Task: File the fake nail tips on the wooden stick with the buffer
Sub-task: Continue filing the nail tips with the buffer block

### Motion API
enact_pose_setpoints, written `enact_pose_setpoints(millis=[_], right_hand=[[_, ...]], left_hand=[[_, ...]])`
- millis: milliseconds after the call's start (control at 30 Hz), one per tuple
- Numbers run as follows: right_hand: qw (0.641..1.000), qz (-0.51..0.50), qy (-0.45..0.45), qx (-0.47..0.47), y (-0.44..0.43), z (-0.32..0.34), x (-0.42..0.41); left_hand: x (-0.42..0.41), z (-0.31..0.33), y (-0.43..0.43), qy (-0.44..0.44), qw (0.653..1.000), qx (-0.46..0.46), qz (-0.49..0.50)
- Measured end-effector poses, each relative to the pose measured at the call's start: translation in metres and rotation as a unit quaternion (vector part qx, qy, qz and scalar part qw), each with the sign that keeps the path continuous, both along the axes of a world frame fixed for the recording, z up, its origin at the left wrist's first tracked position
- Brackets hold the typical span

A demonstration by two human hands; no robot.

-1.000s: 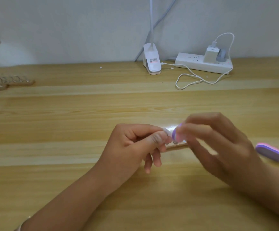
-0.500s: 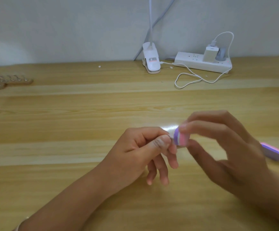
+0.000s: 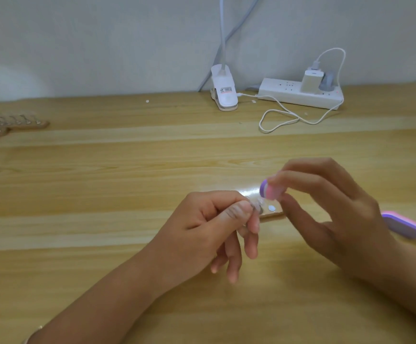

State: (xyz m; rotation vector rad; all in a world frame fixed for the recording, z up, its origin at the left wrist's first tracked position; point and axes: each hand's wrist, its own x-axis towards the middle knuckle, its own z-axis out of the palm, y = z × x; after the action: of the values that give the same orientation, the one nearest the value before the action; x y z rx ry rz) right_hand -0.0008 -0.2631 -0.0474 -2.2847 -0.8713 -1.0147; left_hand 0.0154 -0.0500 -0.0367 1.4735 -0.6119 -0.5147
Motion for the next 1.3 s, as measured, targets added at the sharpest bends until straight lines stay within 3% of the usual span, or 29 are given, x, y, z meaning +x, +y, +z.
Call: enact_pose_setpoints(millis=[100,200,367,467,633,767,833,967,1100,1200,1300], right_hand=[[0.999,0.046,-0.005,0.009,0.006,-0.002,-0.01],[0.998,0.052,-0.018,-0.041,0.006,-0.004,-0.009],[1.0,0.026,-0.006,0.011,0.001,0.002,-0.005],[0.997,0.075,-0.013,-0.017,0.008,-0.004,-0.015],[1.0,0.025,-0.005,-0.007,-0.001,0.002,-0.004],[0.996,0.075,-0.015,-0.048,0.008,-0.002,-0.015],[0.996,0.05,-0.006,-0.071,0.003,-0.002,-0.007],[0.999,0.027,0.004,-0.019,-0.001,0.001,-0.002],[0.995,0.074,-0.007,-0.072,0.004,-0.003,-0.008],[0.999,0.025,0.017,-0.042,-0.005,0.002,0.003],[0.998,0.059,0.027,-0.027,0.0,0.0,-0.002]], left_hand=[[-0.002,0.0,-0.001,-0.001,1.0,0.007,-0.008],[-0.002,0.0,-0.001,0.017,0.999,0.019,-0.03],[0.003,0.003,0.004,0.101,0.992,-0.013,-0.081],[0.003,0.002,0.005,0.159,0.978,-0.045,-0.13],[0.006,0.005,0.009,0.214,0.961,-0.067,-0.164],[0.004,0.006,0.009,0.201,0.963,-0.032,-0.177],[0.002,0.007,0.007,0.184,0.966,-0.005,-0.18],[0.001,0.006,0.003,0.135,0.983,0.03,-0.119],[0.0,0.005,0.005,0.127,0.984,0.037,-0.119],[0.0,0.007,0.004,0.138,0.982,0.038,-0.123],[0.001,0.005,0.002,0.114,0.989,0.04,-0.085]])
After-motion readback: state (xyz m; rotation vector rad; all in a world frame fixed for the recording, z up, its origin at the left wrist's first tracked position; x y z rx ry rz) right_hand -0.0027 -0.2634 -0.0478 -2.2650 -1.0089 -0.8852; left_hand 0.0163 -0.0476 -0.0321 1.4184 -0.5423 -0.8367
